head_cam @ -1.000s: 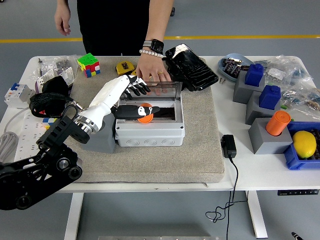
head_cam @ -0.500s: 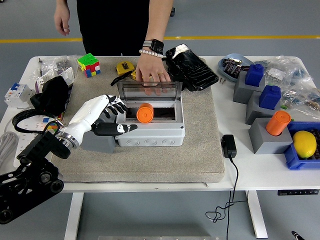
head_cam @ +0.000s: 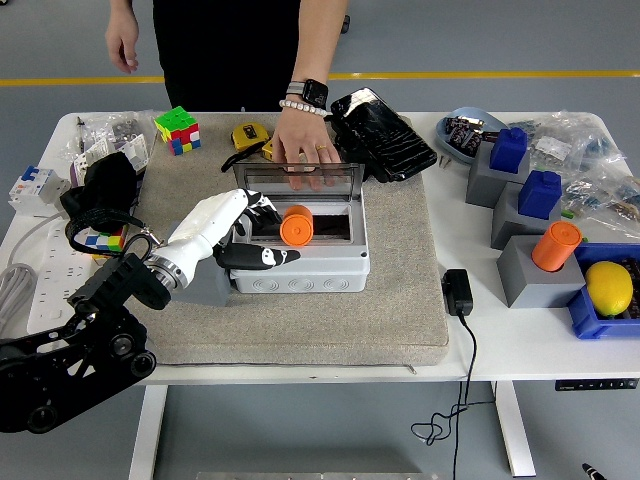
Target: Fetch the battery,place it into the box,close the lid of the box
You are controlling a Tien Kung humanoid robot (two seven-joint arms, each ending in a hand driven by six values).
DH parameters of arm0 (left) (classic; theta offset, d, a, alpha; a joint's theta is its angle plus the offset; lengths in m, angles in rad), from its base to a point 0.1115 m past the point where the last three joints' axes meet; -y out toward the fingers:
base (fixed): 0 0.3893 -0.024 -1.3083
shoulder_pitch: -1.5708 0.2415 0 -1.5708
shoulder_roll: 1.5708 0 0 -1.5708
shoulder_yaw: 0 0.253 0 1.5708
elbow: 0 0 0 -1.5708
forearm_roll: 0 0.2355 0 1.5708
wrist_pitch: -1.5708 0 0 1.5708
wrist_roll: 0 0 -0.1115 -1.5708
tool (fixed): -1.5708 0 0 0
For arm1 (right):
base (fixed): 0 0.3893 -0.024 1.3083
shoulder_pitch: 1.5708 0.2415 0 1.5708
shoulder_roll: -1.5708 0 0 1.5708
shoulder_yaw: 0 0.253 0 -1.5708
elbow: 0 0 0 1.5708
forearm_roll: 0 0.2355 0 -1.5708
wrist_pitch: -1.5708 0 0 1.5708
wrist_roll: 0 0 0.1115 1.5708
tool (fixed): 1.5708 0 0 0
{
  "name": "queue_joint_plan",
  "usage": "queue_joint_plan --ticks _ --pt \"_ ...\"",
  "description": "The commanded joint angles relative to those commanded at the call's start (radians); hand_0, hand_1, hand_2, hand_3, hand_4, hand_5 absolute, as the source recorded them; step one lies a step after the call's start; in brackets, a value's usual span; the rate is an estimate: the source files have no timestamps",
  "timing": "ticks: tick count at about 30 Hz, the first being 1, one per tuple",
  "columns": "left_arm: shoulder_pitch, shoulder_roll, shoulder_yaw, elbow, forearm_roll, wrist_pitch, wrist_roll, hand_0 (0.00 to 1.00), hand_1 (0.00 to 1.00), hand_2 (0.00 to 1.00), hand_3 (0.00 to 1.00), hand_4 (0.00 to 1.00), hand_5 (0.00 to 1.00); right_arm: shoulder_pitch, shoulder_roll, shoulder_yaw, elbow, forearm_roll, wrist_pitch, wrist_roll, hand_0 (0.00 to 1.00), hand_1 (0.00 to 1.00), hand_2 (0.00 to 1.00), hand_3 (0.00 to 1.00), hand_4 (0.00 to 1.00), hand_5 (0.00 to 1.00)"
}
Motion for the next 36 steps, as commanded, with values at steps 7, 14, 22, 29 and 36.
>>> queue_joint_plan --ticks 7,14,22,29,36 --pt "-0.057 -0.043 0.059 0.009 -0.013 -0.015 0.017 0.386 0.564 0.6 0.567 0.979 0.481 0.001 -0.002 0.001 0.002 -0.002 -0.002 0.002 0.569 0.637 0.647 0.541 0.869 0.406" --pt "-0.131 -0.127 0.104 0.029 -0.057 -0.016 0.01 0.383 0.559 0.596 0.566 0.977 0.481 0.002 -0.003 -0.007 0.002 0.0 -0.002 0.002 0.569 0.637 0.647 0.542 0.869 0.406" --pt "-0.168 -0.187 0.106 0.053 -0.085 -0.009 -0.006 0.382 0.579 0.609 0.57 0.978 0.483 0.002 -0.004 -0.01 0.002 0.002 -0.002 0.001 0.569 0.637 0.647 0.541 0.869 0.406" --pt "-0.161 -0.177 0.074 0.035 -0.081 -0.001 -0.014 0.382 0.586 0.62 0.574 0.977 0.493 0.0 -0.002 -0.012 0.001 0.003 -0.002 0.001 0.569 0.637 0.647 0.541 0.869 0.407" --pt "-0.138 -0.153 0.069 0.063 -0.09 -0.003 -0.016 0.396 0.61 0.627 0.575 0.976 0.494 -0.001 -0.003 -0.01 0.003 0.001 -0.003 0.001 0.568 0.637 0.647 0.541 0.869 0.407"
